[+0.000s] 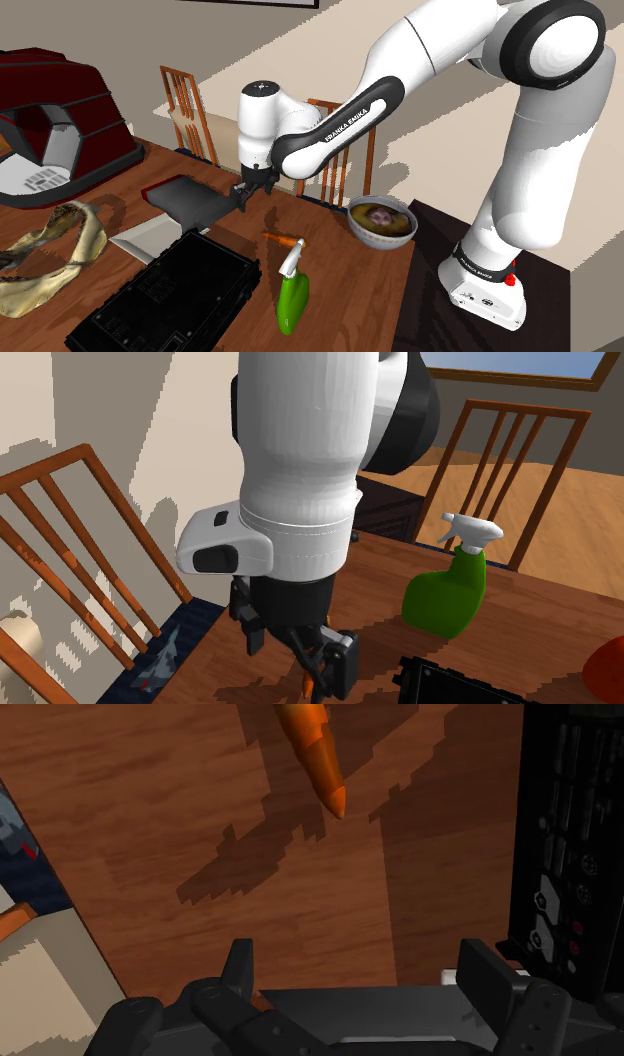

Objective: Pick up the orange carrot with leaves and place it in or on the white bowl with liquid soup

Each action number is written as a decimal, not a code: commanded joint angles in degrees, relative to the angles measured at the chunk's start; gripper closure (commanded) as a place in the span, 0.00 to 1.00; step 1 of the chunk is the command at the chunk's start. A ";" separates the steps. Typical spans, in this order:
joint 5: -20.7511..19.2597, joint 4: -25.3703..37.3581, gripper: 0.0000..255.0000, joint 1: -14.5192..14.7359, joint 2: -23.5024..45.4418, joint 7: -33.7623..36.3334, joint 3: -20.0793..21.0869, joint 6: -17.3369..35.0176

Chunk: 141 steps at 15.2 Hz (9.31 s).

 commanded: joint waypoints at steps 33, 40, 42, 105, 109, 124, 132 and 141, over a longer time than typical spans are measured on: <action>1.00 -8.96 0.00 -2.02 4.68 -21.24 3.35 -0.79; -0.27 -9.18 0.00 -1.59 6.28 -20.37 2.70 0.84; -0.27 -9.18 0.00 -1.59 6.28 -20.37 2.70 0.84; 24.57 -35.26 1.00 -2.89 -50.47 -48.00 -4.90 -25.78; 23.72 -42.02 1.00 -2.42 -60.96 -51.41 -8.71 -29.79; 25.27 -51.52 1.00 -1.71 -58.82 -52.09 -7.59 -18.28; 25.28 -51.52 0.00 -1.71 -58.81 -52.09 -7.59 -18.27; 23.93 -45.79 0.00 -2.17 -62.39 -52.03 -8.95 -27.52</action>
